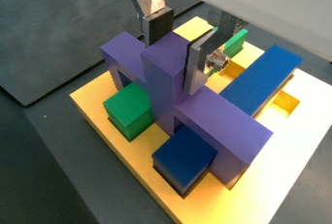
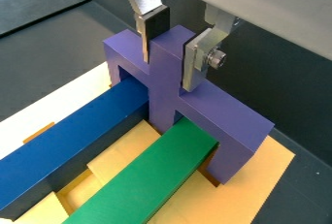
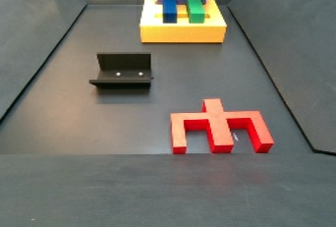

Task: Pick up the purple object. Move up. Move to above the board. Insert the purple object.
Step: Insert the purple object.

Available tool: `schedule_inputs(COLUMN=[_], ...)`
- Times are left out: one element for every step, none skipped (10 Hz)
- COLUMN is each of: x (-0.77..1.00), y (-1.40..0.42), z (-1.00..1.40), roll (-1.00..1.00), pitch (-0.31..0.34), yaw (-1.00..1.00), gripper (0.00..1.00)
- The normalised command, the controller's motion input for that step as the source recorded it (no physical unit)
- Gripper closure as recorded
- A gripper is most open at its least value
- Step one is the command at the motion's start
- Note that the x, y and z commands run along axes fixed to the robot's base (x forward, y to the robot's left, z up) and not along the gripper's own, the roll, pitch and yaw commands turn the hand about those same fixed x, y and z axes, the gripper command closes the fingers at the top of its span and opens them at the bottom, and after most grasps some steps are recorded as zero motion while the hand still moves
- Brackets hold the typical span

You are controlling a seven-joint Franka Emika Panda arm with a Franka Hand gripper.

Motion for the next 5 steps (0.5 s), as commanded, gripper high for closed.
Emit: schedule_inputs(x=[0.05,0.00,0.11,0.11,0.06], y=[0.21,0.22,0.04,0.00,-0.05], z=[-0.39,-0.45,-0.43,-0.38,-0.36], roll=[-0.17,-0.21,-0.23,-0.17,-0.13], pitch=[-0.046,-0.074,-0.027,-0.001,-0.003], yaw=[0.00,0.00,0.03,0.09,0.11], gripper=[1.00,1.00,1.00,1.00,1.00])
